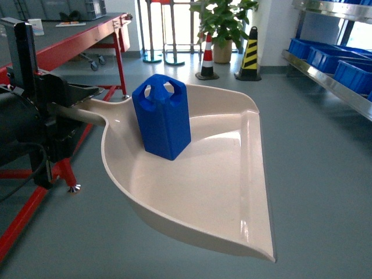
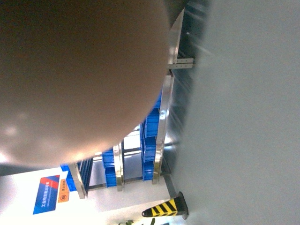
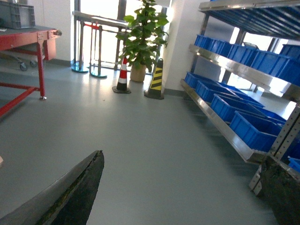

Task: Place part in tray to right shelf

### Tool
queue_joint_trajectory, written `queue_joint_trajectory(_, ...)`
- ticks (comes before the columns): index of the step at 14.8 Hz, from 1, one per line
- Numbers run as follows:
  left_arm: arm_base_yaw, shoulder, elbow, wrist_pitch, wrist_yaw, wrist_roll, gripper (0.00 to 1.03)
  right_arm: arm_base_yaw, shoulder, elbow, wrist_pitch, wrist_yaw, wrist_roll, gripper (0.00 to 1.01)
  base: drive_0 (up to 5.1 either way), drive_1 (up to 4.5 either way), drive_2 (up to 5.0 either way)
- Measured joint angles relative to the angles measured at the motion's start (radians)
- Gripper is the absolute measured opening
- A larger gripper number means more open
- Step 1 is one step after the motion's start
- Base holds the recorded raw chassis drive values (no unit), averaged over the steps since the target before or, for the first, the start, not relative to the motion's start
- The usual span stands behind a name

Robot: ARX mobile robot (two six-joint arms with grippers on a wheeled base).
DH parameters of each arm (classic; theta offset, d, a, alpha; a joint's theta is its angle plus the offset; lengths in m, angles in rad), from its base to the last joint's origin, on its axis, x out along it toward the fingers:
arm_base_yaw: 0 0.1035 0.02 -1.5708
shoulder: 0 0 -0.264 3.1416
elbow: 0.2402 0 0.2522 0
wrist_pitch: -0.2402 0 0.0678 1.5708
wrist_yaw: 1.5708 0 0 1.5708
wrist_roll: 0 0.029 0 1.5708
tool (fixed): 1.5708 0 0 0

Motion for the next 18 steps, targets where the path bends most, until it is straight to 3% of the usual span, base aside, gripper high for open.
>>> queue_joint_trajectory(14, -0.001, 0.000, 0.000, -0.006, 0.000, 0.001, 0.17, 0.000, 0.001, 0.000, -0.006, 0.000, 0.000, 0.98, 0.0, 4.32, -4.3)
queue_joint_trajectory(18, 0.002, 0.000, 0.002, 0.002, -0.003, 0.001, 0.17, 0.000, 0.000, 0.001, -0.002, -0.001, 0.000, 0.98, -1.9, -1.94, -1.9)
